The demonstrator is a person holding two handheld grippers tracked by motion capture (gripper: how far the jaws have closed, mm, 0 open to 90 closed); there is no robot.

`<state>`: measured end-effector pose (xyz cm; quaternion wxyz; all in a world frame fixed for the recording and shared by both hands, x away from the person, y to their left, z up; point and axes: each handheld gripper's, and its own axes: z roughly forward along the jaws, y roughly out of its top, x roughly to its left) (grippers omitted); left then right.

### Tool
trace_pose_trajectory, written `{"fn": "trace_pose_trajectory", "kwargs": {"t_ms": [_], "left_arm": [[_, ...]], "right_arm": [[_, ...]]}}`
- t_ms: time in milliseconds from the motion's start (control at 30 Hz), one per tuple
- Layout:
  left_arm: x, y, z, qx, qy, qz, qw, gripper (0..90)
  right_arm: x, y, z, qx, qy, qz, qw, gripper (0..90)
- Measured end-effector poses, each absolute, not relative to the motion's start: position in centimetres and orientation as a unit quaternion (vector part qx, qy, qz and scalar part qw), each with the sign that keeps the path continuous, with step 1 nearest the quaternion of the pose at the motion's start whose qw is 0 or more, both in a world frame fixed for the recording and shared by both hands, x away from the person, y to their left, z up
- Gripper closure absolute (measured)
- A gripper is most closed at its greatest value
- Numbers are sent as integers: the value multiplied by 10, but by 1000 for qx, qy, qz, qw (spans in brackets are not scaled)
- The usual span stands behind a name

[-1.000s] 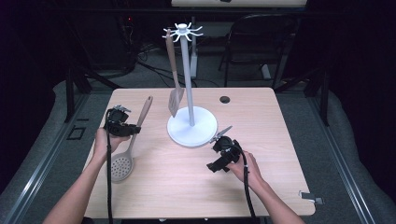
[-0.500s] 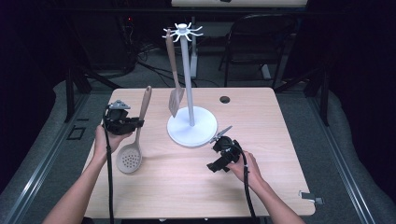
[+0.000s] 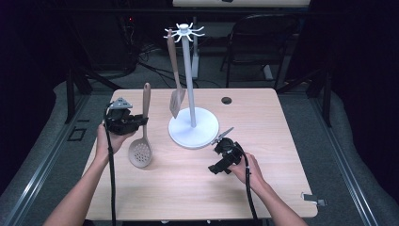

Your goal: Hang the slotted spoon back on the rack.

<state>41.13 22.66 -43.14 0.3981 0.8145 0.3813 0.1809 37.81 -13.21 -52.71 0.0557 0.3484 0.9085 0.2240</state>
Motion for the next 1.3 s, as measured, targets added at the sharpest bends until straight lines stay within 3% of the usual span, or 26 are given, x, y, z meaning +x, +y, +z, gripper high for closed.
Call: {"fn": "trace_pose_trajectory", "kwargs": {"t_ms": [467,1300], "left_arm": [[398,216,-414,809,356,201,423,759],[410,172,-384,824,302,202,435,759]], "right_arm": [[379,-127,-529,346,909,227,55,79],[379,-128,-527,344,911,220,61,79]]}}
